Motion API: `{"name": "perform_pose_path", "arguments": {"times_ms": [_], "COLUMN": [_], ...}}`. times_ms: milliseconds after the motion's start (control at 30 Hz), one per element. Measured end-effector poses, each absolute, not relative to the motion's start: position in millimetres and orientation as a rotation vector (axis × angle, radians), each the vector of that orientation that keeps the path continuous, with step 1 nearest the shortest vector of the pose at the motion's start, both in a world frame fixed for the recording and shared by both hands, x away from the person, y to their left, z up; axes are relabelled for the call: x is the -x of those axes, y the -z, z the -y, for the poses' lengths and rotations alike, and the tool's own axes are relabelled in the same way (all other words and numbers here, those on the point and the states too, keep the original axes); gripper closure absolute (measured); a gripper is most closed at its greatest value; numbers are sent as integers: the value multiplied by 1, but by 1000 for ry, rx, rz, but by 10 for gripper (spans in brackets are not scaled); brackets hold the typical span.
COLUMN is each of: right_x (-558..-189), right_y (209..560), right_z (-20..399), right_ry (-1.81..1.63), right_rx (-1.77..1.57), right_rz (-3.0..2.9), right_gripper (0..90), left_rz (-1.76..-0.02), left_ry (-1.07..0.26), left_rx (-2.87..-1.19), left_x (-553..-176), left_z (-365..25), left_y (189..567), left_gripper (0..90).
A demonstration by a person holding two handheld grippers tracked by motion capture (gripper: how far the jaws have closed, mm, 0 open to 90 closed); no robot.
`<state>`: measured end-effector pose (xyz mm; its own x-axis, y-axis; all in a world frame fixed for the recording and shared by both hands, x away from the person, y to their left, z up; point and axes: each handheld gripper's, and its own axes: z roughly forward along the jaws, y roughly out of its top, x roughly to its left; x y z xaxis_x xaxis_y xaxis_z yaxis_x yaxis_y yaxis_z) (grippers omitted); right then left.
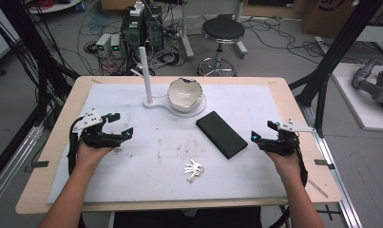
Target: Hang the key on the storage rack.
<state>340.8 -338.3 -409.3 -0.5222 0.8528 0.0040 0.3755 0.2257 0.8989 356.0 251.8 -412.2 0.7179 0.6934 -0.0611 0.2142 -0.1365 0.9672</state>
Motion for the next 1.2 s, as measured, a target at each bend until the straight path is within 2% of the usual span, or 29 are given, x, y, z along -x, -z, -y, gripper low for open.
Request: {"name": "perform_pose_path", "arguments": {"times_ms": [533,1000,1200], "right_x": [-337,-335,-329], "right_y": [410,409,406], "right_z": [344,335,319], "right_ry": [-1275,-1336,-1383], "right_rx": [-1133,-1093,-1013], "right_rz": [-2010,-2072,-2155], "right_gripper": [173,174,174], "left_rz": [-720,-701,-695], "left_ry": [-472,-484,-486], "left_rx": [-1701,-1717,-1728], "left_x": [-359,-356,-356], "left_z": [-246,-241,-239], "left_y": [413,410,409], "left_gripper": [139,139,139]}}
